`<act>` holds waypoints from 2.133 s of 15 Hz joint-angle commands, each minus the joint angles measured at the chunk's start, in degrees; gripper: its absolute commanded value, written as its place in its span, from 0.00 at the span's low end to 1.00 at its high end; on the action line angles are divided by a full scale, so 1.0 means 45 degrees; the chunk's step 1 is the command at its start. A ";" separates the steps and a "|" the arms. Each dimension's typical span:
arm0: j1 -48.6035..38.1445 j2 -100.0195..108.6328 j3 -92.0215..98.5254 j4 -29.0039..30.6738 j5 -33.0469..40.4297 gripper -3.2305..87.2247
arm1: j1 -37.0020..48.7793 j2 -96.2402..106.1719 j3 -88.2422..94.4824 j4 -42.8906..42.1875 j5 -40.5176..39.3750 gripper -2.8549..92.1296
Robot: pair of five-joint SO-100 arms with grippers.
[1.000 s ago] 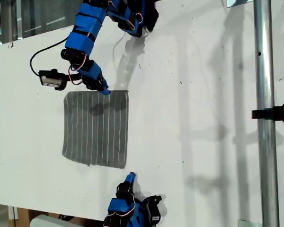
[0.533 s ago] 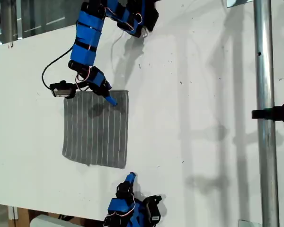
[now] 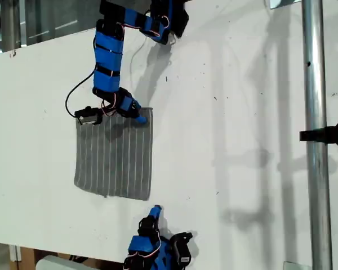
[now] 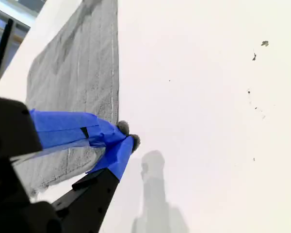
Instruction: Grasp corners of a towel and fold twice.
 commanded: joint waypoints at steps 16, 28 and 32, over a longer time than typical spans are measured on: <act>0.0586 -0.5254 -0.5820 -0.0215 -0.0762 0.00 | -0.1133 -0.1680 -0.1738 -0.0527 0.0098 0.03; -0.3320 -2.0176 -1.9688 0.4316 0.8926 0.47 | -0.1641 -0.0352 -0.0840 -0.0508 0.0449 0.03; -0.3652 -2.0703 -1.8164 0.2930 0.8379 0.46 | -0.1602 0.0156 -0.0352 -0.0684 0.0508 0.03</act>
